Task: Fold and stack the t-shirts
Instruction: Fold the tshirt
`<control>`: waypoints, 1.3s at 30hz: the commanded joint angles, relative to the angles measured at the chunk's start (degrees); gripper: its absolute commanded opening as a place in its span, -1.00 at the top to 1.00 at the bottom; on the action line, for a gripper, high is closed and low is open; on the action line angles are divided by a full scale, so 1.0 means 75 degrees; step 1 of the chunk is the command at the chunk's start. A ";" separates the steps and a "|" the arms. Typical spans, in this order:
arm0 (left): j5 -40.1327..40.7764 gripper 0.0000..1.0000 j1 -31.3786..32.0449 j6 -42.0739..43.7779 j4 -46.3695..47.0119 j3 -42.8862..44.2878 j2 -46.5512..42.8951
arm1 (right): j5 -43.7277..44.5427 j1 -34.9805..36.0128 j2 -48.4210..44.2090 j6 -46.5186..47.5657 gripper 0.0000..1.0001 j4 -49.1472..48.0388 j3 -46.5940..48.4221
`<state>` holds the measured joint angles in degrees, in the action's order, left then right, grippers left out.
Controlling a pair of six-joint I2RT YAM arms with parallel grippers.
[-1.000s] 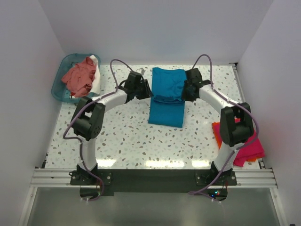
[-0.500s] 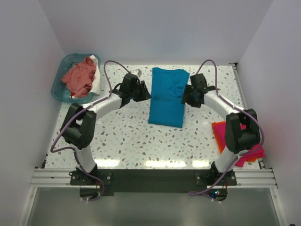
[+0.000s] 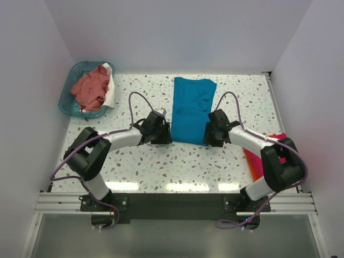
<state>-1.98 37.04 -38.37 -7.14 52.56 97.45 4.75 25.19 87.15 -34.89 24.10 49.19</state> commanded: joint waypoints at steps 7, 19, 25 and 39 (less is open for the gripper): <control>-0.0017 -0.14 0.0030 -0.0099 0.0833 -0.0374 -0.0535 | 0.0057 0.0110 -0.0264 -0.0398 0.05 -0.0647 -0.0453; -0.0242 -0.27 0.0007 -0.0509 0.2393 -0.1066 -0.0923 | 0.0244 0.0122 -0.1039 -0.0656 -0.06 -0.0436 -0.0395; 0.0170 -0.28 -0.0110 -0.0813 0.2170 -0.0750 -0.0420 | 0.0410 0.0017 -0.0360 -0.0761 -0.11 -0.0541 0.0097; 0.0474 0.01 -0.0110 -0.0825 0.1362 -0.0328 0.0355 | 0.0198 -0.0066 0.0321 -0.0879 -0.04 -0.1127 -0.0335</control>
<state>-0.91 36.03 -44.45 5.10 49.04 99.29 6.00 24.73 89.65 -40.34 18.70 47.99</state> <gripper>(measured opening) 0.508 0.532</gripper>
